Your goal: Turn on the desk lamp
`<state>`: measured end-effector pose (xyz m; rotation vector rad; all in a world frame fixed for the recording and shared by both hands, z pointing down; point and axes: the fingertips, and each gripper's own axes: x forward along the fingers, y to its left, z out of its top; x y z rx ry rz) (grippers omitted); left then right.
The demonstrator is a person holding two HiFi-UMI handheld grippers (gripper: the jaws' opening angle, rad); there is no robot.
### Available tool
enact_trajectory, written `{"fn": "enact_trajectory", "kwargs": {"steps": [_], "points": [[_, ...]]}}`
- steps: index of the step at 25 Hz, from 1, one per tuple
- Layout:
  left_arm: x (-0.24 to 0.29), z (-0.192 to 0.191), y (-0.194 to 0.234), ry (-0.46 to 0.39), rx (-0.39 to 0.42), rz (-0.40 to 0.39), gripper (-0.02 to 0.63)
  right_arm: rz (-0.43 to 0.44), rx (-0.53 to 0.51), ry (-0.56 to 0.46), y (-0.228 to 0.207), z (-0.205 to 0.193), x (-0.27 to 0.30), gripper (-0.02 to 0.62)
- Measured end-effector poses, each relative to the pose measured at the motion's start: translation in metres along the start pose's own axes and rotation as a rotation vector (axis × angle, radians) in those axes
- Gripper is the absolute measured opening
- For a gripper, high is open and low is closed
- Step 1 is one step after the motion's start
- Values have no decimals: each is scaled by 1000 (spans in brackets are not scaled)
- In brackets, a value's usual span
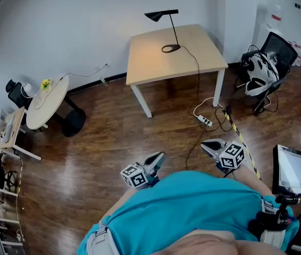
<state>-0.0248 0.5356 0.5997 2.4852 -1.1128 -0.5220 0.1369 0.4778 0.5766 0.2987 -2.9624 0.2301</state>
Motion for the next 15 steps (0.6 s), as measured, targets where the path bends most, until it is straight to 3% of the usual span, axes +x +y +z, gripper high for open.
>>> {"fn": "enact_trajectory", "kwargs": {"steps": [6,15], "points": [[-16,42,41,11,29,-20,5,20,-14,4,-2,31,68,0],[-18,60,49,-15,10,3,5,9,3,7,-11,39,68,0]]}}
